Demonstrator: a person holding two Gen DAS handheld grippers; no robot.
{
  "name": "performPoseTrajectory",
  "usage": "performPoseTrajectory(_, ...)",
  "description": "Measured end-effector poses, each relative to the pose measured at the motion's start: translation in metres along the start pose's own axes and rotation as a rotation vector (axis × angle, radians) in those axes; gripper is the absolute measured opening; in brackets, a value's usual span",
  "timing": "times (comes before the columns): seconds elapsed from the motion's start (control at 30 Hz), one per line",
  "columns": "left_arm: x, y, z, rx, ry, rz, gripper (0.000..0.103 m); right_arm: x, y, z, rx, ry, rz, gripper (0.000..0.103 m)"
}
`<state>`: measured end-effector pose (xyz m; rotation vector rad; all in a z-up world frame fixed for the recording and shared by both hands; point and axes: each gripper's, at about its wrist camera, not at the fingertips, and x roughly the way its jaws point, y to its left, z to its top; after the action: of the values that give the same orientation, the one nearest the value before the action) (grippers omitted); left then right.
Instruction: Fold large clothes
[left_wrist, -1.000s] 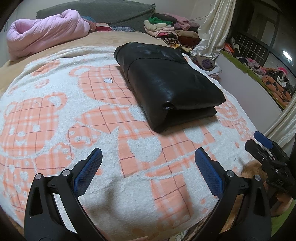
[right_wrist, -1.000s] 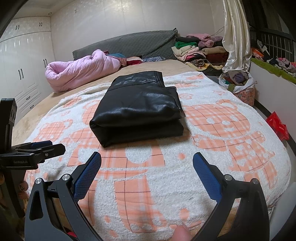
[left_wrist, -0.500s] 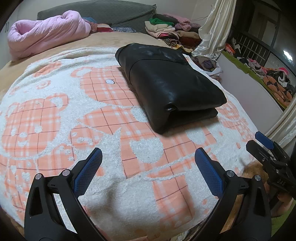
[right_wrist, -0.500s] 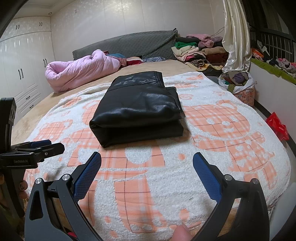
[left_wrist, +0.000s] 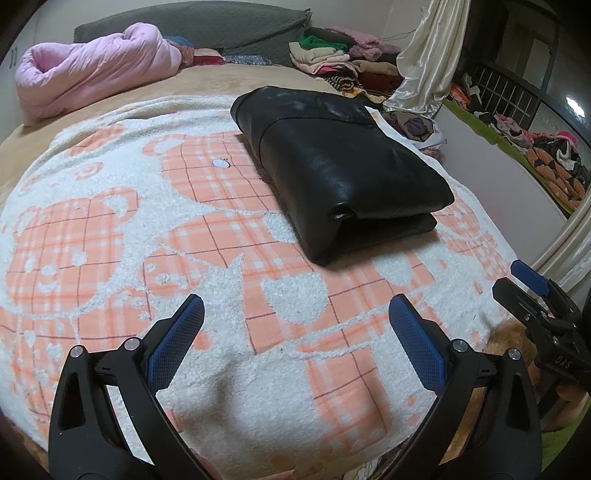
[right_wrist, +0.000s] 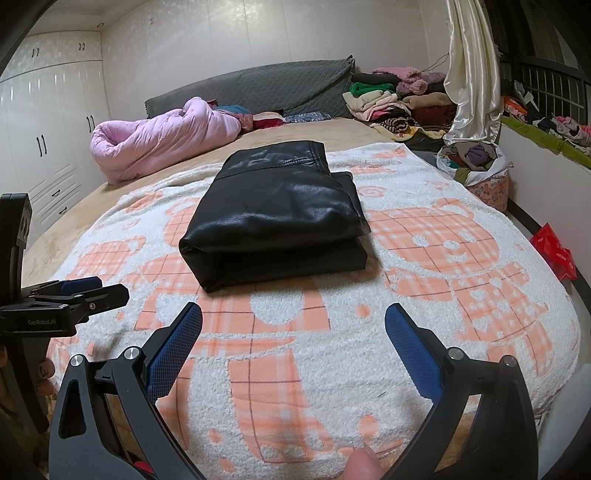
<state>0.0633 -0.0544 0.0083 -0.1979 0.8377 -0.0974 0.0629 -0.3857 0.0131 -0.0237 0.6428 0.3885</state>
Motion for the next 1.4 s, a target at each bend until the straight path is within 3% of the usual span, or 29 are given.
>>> performPoseTrajectory(0.97, -0.003, 0.0, 0.0, 0.017, 0.002, 0.002, 0.094, 0.0, -0.001, -0.001, -0.009, 0.002, -0.019, 0.099)
performPoseTrajectory(1.13, -0.002, -0.002, 0.0, 0.031, 0.014, 0.036, 0.094, -0.003, -0.003, 0.0, -0.005, -0.001, -0.035, 0.099)
performPoseTrajectory(1.27, 0.003, 0.003, 0.0, 0.034, 0.035, 0.104, 0.094, -0.014, -0.015, -0.001, 0.028, -0.022, -0.078, 0.099)
performPoseTrajectory(1.4, 0.002, 0.028, 0.006, -0.028, 0.056, 0.081, 0.094, -0.039, -0.067, -0.004, 0.152, -0.072, -0.195, 0.099)
